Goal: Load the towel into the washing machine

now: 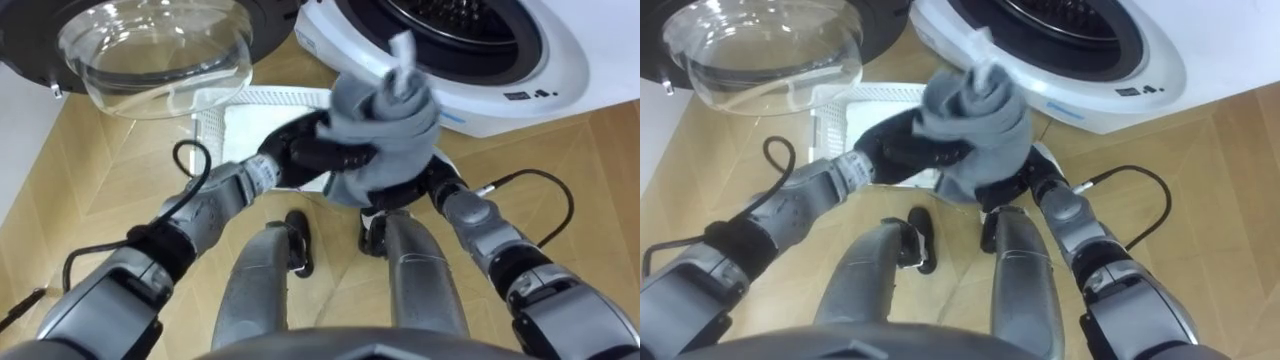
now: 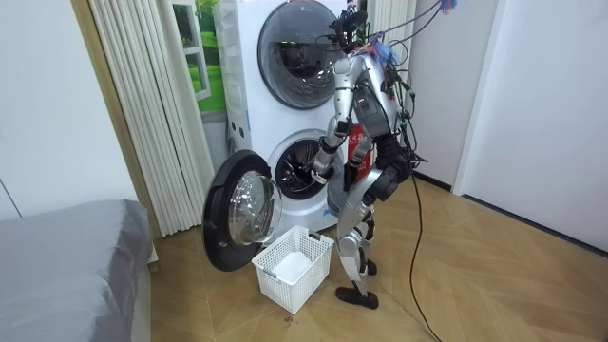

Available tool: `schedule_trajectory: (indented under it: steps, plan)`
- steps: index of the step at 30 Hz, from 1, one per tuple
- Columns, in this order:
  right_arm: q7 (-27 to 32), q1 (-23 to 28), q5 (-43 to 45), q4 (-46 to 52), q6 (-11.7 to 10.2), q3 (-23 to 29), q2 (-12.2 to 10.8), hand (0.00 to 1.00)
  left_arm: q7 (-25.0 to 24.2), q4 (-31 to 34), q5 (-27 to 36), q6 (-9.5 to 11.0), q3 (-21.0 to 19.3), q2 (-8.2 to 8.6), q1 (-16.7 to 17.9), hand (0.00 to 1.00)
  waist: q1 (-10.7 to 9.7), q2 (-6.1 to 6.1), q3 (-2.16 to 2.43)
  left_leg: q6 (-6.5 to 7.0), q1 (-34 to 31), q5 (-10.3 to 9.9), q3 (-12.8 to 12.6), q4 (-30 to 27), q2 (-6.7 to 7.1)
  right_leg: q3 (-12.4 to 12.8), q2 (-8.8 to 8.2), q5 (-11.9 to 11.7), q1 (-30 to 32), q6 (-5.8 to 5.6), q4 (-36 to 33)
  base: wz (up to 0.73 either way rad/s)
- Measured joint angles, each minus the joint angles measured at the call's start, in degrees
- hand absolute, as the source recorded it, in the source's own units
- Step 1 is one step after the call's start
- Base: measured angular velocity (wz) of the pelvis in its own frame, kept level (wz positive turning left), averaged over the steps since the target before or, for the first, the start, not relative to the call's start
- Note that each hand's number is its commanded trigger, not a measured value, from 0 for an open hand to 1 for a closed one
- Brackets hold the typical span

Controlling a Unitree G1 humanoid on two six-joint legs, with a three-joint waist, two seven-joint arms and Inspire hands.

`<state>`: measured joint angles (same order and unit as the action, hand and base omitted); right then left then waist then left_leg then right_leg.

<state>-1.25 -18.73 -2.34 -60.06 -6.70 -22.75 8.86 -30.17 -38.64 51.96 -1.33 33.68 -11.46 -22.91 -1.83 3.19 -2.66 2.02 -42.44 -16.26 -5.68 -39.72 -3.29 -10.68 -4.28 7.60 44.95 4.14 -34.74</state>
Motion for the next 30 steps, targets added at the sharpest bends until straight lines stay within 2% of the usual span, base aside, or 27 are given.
schedule_trajectory:
  steps: [4, 7, 10, 12, 13, 14, 15, 18, 20, 21, 23, 25, 27, 29, 30]
  plan:
    - [1.17, -0.73, -0.65, -0.01, -0.79, 1.22, -0.74, 1.0, 0.01, 0.01, -0.02, 0.01, -2.36, 1.89, -0.48, 1.0, -0.97, -0.52, 0.0, -0.08, 0.38, 0.03, -0.07, -0.09, -0.03, 0.39, 0.23, 0.0, -0.21, 0.01, -0.16, -0.02]
    - [1.61, -0.82, -1.78, -0.01, -1.38, 1.85, -1.45, 1.0, 0.01, 0.01, -0.02, 0.02, -3.75, 2.45, -0.48, 1.0, -1.69, -1.8, 0.0, -0.31, 0.41, -0.01, 0.09, -0.29, -0.16, 0.4, 0.53, -0.09, -0.34, 0.16, -0.05, -0.01]
    - [1.33, -0.92, -2.89, 0.01, -2.02, 2.79, -2.15, 1.0, 0.07, 0.21, -0.02, 0.11, -4.53, 2.75, -0.55, 1.0, -2.94, -2.54, 0.01, -0.53, -0.08, -0.15, 0.94, -0.99, -0.41, 0.06, 0.93, -0.1, -0.53, 0.21, 0.08, 0.05]
    - [0.81, -0.83, -3.31, 0.01, -2.13, 3.9, -2.17, 1.0, 0.54, 0.69, -0.04, 0.11, -4.47, 3.08, -0.54, 1.0, -3.11, -2.6, 0.02, -0.54, -0.16, -0.17, 1.17, -1.17, -0.42, -0.15, 0.92, -0.1, -0.68, 0.21, 0.12, 0.05]
    - [0.62, -0.93, -3.73, 0.04, -2.35, 4.27, -2.17, 1.0, 1.0, 1.28, -0.04, 0.11, -4.53, 3.08, -0.55, 0.96, -3.08, -2.61, 0.03, -0.54, -0.21, -0.18, 1.17, -1.25, -0.47, -0.15, 0.94, -0.1, -0.68, 0.21, 0.1, 0.0]
    - [0.6, -0.95, -3.97, 0.03, -2.59, 4.38, -2.18, 1.0, 1.23, 1.64, -0.03, 0.11, -4.59, 3.08, -0.55, 0.43, -3.01, -2.61, 0.03, -0.53, -0.21, -0.18, 1.14, -1.26, -0.49, -0.16, 0.94, -0.1, -0.68, 0.21, 0.1, 0.0]
    - [0.61, -0.99, -4.44, 0.05, -3.09, 4.5, -2.2, 1.0, 1.83, 2.43, -0.03, 0.11, -4.7, 3.07, -0.55, 0.0, -2.94, -2.61, 0.04, -0.54, -0.23, -0.18, 1.14, -1.26, -0.54, -0.2, 0.94, -0.1, -0.68, 0.22, 0.1, 0.0]
    - [1.45, -0.87, -6.44, 0.0, -3.83, 5.21, -2.82, 1.0, 3.39, 3.87, 0.18, 0.19, -5.45, 3.25, -0.55, 0.0, -2.86, -2.59, 0.04, -0.61, -0.37, -0.13, 1.14, -1.17, -0.87, -0.35, 1.22, -0.31, -0.73, 0.41, 0.61, -0.02]
    - [2.04, -0.63, -7.02, -0.11, -3.92, 6.05, -3.36, 1.0, 3.95, 3.95, 0.69, 0.2, -7.33, 4.07, -0.54, 0.0, -2.73, -2.59, 0.04, -0.74, -0.17, -0.05, 1.09, -0.85, -1.01, -0.55, 1.33, -0.64, -0.95, 0.56, 1.07, -0.06]
    - [2.5, -0.57, -7.82, -0.34, -3.86, 6.11, -3.48, 1.0, 4.4, 4.05, 3.39, 0.23, -8.57, 4.84, -0.54, 0.0, -2.56, -2.59, 0.04, -0.78, -0.03, -0.03, 1.0, -0.67, -1.0, -0.5, 1.32, -0.65, -0.98, 0.58, 1.09, 0.0]
    - [3.24, -0.78, -8.34, -1.86, -3.62, 6.11, -4.23, 1.0, 4.66, 4.48, 8.55, 1.91, -10.58, 6.98, -0.61, 0.0, -1.97, -2.57, 0.04, -0.88, 0.13, 0.05, 0.94, -0.27, -0.95, -0.47, 1.31, -0.66, -1.02, 0.6, 1.28, 0.0]
    - [3.75, 0.3, -8.22, -3.38, -1.34, 6.0, -4.39, 1.0, 4.67, 4.41, 16.0, 4.15, -11.16, 8.74, -0.39, 0.0, -0.37, -2.53, 0.02, -1.1, 0.89, 0.2, 0.96, 0.62, -0.94, -0.88, 1.31, -0.8, -1.81, 0.83, 2.17, 0.0]
    - [3.85, 1.24, -8.51, -5.05, 0.82, 5.97, -4.32, 1.0, 4.38, 3.21, 18.99, 4.53, -11.06, 8.57, 1.04, 0.0, 1.14, -2.38, -0.05, -1.3, 1.84, 0.47, 1.06, 1.68, -0.81, -1.02, 1.39, -0.86, -2.71, 0.92, 3.06, 0.0]
    - [3.92, 2.57, -8.0, -5.0, 2.63, 6.29, -3.88, 1.0, 4.28, 0.13, 19.78, 4.54, -11.66, 7.35, 3.09, 0.0, 2.38, -2.12, 0.02, -1.5, 2.34, 0.63, 1.04, 2.62, -0.38, -0.95, 1.41, -0.81, -3.0, 0.96, 3.42, 0.0]
    - [3.9, 2.68, -7.61, -5.01, 3.49, 6.66, -3.63, 1.0, 4.5, -2.55, 19.64, 4.51, -12.86, 6.44, 4.47, 0.0, 2.85, -1.87, -0.08, -1.59, 2.34, 0.88, 1.12, 3.18, -0.24, -0.99, 1.39, -0.81, -2.85, 0.98, 3.41, 0.0]
